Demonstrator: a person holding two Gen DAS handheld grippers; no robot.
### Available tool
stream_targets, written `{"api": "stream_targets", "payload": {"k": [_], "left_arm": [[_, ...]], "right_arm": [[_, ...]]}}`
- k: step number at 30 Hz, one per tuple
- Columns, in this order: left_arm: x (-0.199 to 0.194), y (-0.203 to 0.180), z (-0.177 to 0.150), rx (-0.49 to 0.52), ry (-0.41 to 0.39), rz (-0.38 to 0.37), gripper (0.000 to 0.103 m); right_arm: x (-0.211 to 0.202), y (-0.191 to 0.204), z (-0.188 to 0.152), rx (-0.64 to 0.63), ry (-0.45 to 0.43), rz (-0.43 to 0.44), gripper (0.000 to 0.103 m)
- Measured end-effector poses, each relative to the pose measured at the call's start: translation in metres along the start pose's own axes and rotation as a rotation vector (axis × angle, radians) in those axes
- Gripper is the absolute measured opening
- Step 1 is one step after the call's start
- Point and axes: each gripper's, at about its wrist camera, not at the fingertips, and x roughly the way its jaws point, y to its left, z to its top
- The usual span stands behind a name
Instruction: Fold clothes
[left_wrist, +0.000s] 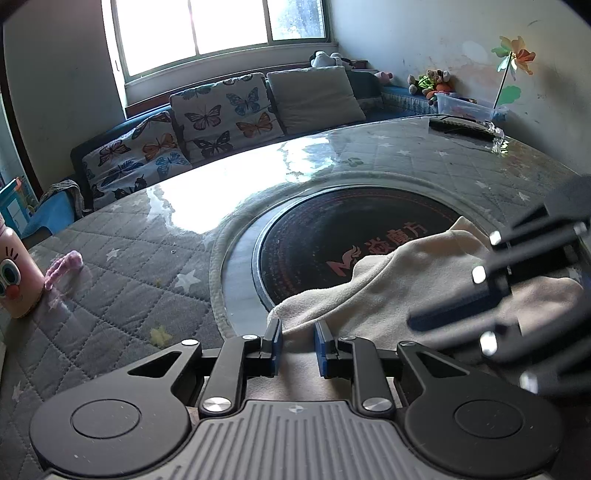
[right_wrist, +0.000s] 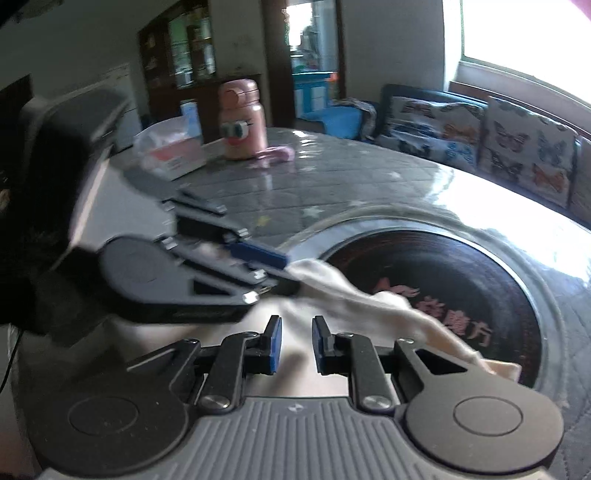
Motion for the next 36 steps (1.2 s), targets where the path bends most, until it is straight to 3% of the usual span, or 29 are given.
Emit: {"api": "stream_targets", "payload": {"k": [12,21,30,36], "left_arm": [[0.0,-0.003,0.0,0.001,-0.004,0.022,0.022],[-0.027,-0.013,-0.005,0.005,-0.054,0.051,0.023],[-0.074,-0.035,-0.036,0.019,-0.089,0.001,0.023],[-0.083,-0.037,-0.05,-0.007,-0.086,0.007,0.023]], "right_arm": [[-0.017,0.041,-0.026,-0.17,-0.002,-0.031,0.019],[-0.043,0.037,-0.029,-0.106,-0.022,-0.001,0.02],[-0.067,0.017,-0.04,-0.022,-0.038,-0.049,0.024],[-0.074,0.002,-0.056,0.036,-0.021,-0.084,0.025]]}}
